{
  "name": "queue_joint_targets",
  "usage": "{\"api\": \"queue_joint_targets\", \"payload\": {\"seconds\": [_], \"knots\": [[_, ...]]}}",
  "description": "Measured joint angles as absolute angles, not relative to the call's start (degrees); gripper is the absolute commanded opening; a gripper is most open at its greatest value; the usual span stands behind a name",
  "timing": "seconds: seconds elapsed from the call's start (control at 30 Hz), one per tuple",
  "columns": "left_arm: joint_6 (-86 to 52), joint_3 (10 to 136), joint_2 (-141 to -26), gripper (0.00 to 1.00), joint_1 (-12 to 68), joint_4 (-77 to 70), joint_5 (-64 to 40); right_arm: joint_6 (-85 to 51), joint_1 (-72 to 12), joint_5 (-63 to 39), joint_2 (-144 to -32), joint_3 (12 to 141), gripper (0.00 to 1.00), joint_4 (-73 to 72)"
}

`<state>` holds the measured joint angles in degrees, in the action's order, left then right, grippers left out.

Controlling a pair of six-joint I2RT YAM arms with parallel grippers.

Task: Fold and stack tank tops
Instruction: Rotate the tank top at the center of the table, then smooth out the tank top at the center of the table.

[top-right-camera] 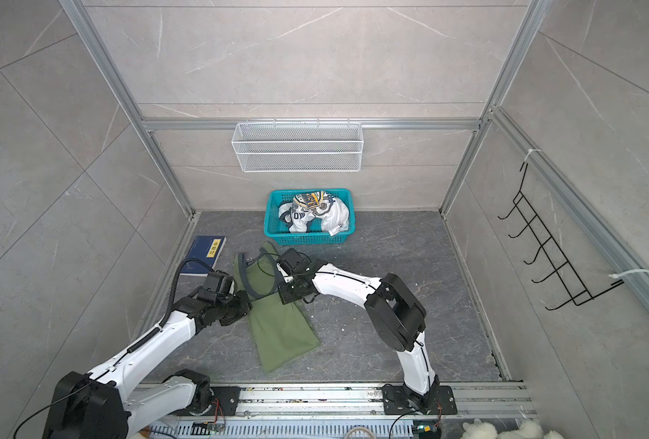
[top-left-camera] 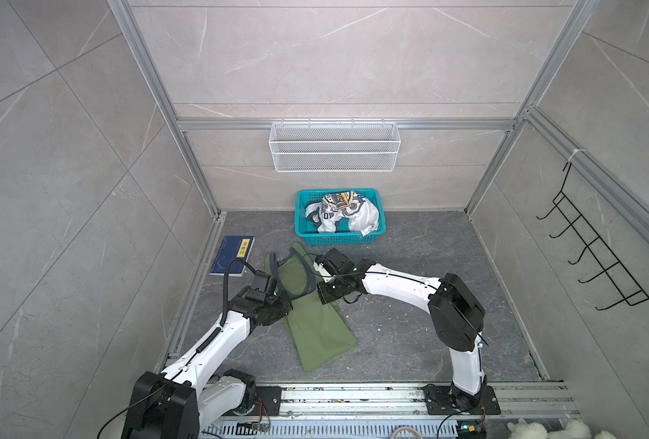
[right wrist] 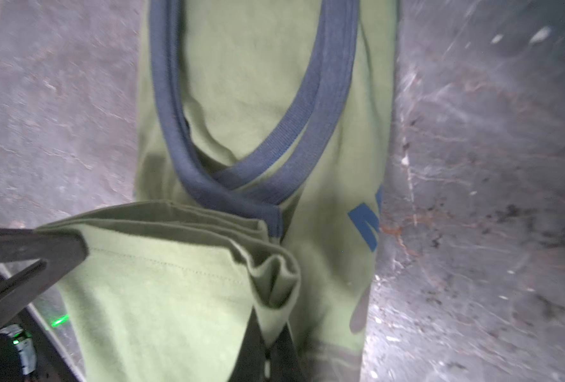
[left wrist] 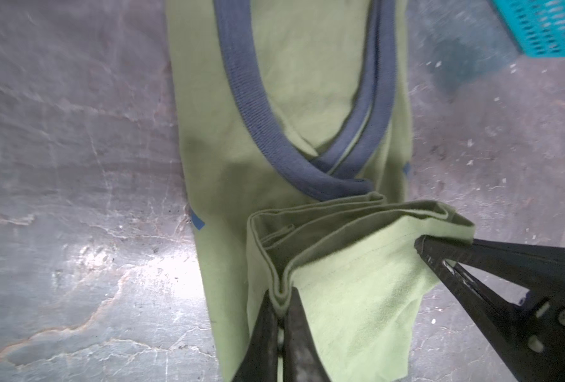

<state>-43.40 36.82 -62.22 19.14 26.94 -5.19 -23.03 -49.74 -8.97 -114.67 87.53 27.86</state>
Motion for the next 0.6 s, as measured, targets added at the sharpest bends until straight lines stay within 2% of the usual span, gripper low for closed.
{"api": "queue_joint_targets", "payload": {"seconds": [0.6], "knots": [[-41.1,47.18,-66.28,0.0,19.14,30.48,7.94,-21.37,-49.47,-2.87,-119.28,105.36,0.0,33.74]]}}
